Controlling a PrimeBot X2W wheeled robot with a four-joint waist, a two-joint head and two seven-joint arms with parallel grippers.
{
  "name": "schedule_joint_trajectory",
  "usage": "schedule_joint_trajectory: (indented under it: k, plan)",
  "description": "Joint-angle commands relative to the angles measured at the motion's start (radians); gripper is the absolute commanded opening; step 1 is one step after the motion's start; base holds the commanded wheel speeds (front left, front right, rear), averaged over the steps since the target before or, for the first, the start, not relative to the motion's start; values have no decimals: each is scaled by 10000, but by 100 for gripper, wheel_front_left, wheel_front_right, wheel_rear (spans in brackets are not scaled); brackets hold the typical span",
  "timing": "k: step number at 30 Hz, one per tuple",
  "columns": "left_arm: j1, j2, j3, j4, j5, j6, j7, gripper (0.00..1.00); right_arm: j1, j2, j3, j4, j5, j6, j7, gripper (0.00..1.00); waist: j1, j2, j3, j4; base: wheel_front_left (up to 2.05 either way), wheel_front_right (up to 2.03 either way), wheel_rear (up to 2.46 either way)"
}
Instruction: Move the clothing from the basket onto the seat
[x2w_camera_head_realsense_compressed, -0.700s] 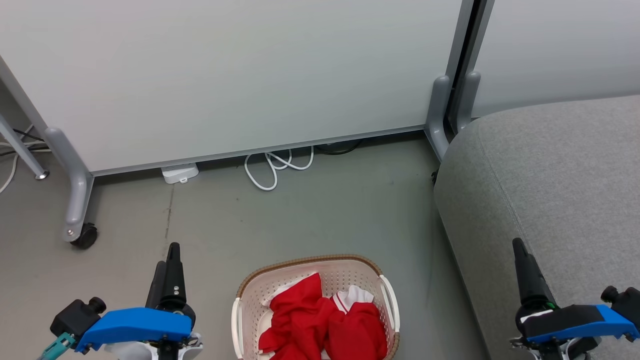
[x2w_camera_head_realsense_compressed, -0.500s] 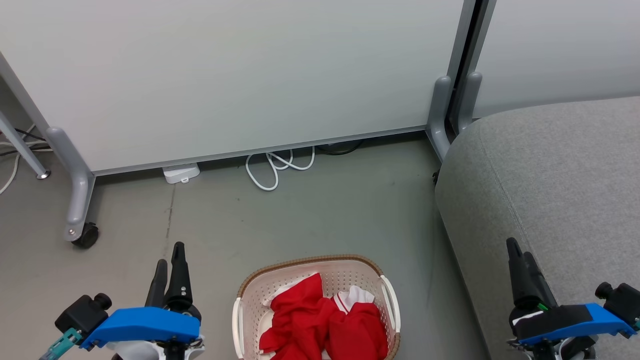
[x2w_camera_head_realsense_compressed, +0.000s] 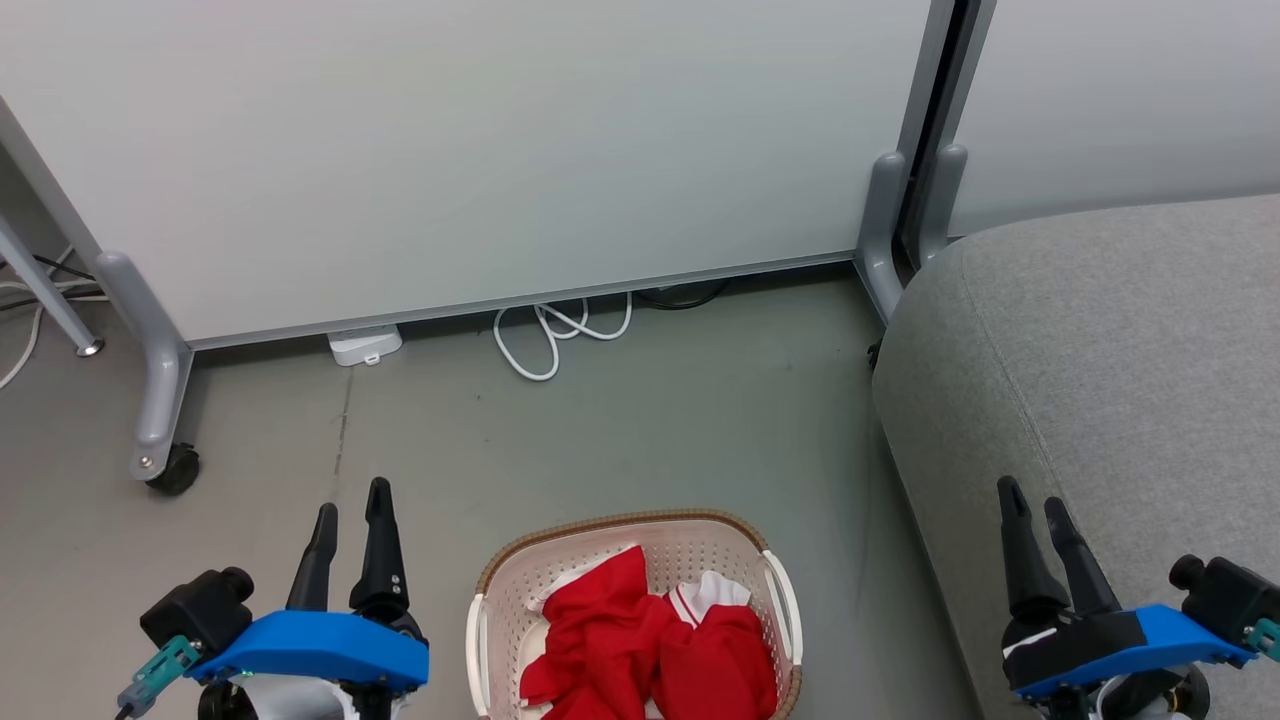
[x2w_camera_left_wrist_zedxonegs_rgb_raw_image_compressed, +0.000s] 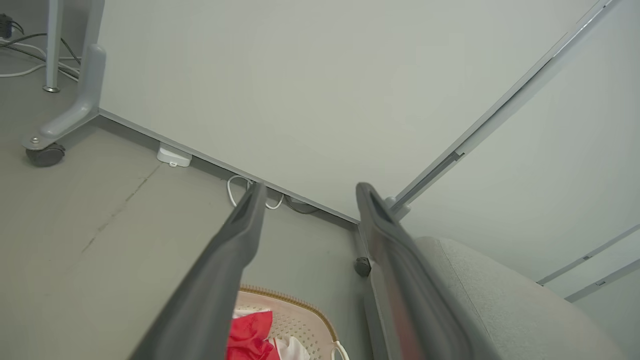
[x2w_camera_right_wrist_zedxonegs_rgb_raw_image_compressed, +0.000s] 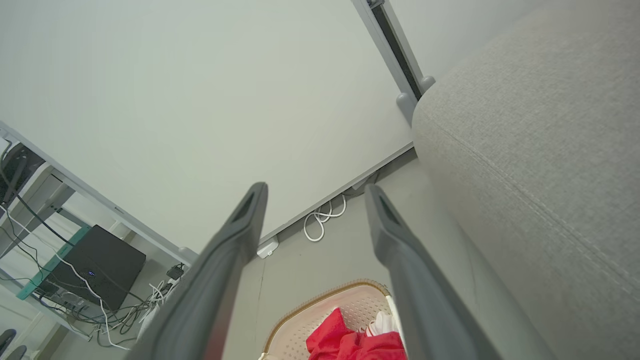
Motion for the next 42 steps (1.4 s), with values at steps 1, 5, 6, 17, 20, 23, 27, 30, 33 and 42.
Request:
schedule_joint_trajectory:
  k: [1, 5, 6, 17, 20, 23, 27, 30, 33, 42]
  plan:
    - [-259, 62, -40, -77, 341, 13, -118, 100, -234, -59, 20, -51, -316, 15, -103, 100, 0, 0, -1, 4, 0, 0, 0]
    - [-262, 64, -78, -60, 779, -35, -230, 100, -230, -61, 36, 60, -751, 16, -219, 100, 0, 0, -13, 18, 0, 0, 0]
    - [-259, 65, -93, -52, 884, -66, -266, 100, -231, -61, 40, 81, -862, 16, -256, 100, 0, 0, -17, 23, 0, 0, 0]
    - [-287, 60, -223, 232, 1580, -330, -548, 100, -250, -65, 107, 249, -1953, 18, -540, 100, 0, 0, -40, 44, 0, 0, 0]
    - [-337, 59, -293, 329, 1791, -370, -628, 100, -249, -66, 105, 289, -2214, 19, -619, 100, 0, 0, -48, 57, 0, 0, 0]
    - [-371, 62, -331, 403, 2053, -391, -702, 100, -229, -66, 120, 310, -2483, 20, -693, 100, 0, 0, -57, 68, 0, 0, 0]
    - [-394, 68, -344, 453, 2401, -415, -797, 100, -219, -68, 128, 360, -2763, 21, -776, 100, 0, 0, -64, 82, 0, 0, 0]
    - [-402, 70, -340, 483, 2667, -425, -858, 100, -213, -68, 146, 409, -2999, 21, -850, 100, 0, 0, -71, 91, 0, 0, 0]
    - [-409, 69, -326, 510, 2925, -427, -919, 100, -219, -69, 142, 470, -3245, 22, -910, 100, 0, 0, -76, 99, 0, 0, 0]
    - [-412, 58, -284, 584, 3581, -347, -1092, 100, -289, -71, 156, 562, -3977, 23, -1077, 100, 0, 0, -98, 102, 0, 0, 0]
